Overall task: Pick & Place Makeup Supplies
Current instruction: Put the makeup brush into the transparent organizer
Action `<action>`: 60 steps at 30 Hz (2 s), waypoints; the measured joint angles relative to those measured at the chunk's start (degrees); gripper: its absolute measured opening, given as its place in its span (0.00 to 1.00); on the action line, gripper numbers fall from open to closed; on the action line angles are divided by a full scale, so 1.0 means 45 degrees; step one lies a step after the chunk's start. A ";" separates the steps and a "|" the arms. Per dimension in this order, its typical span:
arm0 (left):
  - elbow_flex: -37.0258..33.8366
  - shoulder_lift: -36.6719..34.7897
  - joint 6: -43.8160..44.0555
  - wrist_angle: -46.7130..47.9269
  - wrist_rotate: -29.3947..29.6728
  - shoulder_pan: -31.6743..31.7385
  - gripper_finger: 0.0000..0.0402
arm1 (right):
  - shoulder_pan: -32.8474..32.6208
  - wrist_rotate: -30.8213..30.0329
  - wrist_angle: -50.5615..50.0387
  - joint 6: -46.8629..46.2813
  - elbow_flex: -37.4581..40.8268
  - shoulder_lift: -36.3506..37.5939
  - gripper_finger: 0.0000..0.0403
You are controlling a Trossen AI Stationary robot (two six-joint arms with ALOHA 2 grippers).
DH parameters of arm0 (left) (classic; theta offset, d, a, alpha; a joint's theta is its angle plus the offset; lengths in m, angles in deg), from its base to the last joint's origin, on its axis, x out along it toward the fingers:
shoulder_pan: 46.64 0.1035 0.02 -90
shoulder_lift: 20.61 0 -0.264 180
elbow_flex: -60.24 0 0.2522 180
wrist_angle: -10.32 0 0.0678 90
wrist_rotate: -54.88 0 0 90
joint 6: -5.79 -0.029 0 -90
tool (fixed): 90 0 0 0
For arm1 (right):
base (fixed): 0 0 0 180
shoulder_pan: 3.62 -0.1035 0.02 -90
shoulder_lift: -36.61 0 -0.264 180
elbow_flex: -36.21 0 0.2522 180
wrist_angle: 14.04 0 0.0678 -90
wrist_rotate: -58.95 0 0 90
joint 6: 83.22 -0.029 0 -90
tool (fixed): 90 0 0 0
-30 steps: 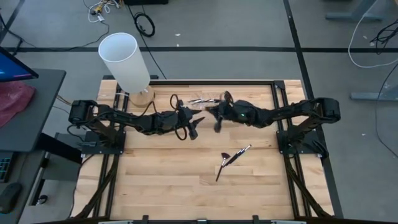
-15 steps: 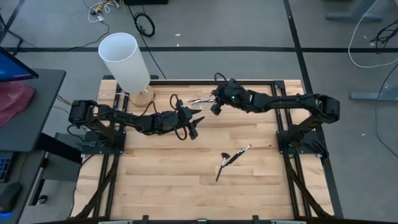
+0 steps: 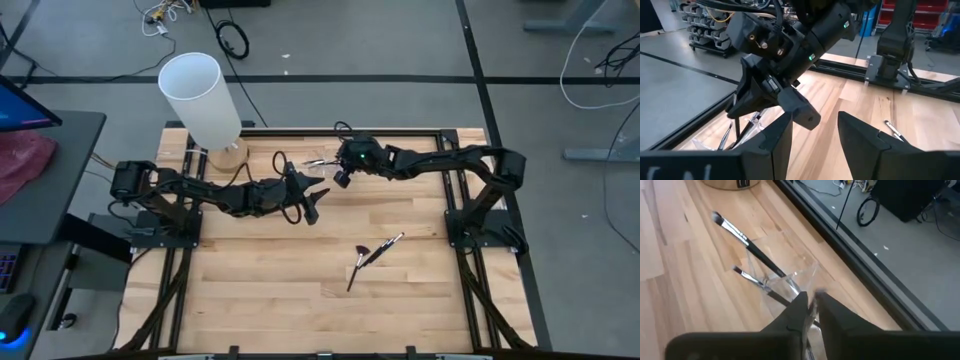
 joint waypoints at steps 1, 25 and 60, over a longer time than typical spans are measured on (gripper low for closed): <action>0.0000 0.0000 0.0001 0.0005 0.0000 0.0000 0.41 | 0.0000 -0.0002 0.0023 0.0020 0.0000 -0.0017 0.13; 0.0000 0.0000 0.0001 0.0015 -0.0005 0.0000 0.41 | -0.4523 0.0357 -0.5991 0.1383 0.0000 0.4086 0.26; 0.0000 0.0011 0.0859 0.0074 0.0101 0.0015 0.41 | -0.9417 0.0112 0.2868 0.1349 0.9868 0.9508 0.26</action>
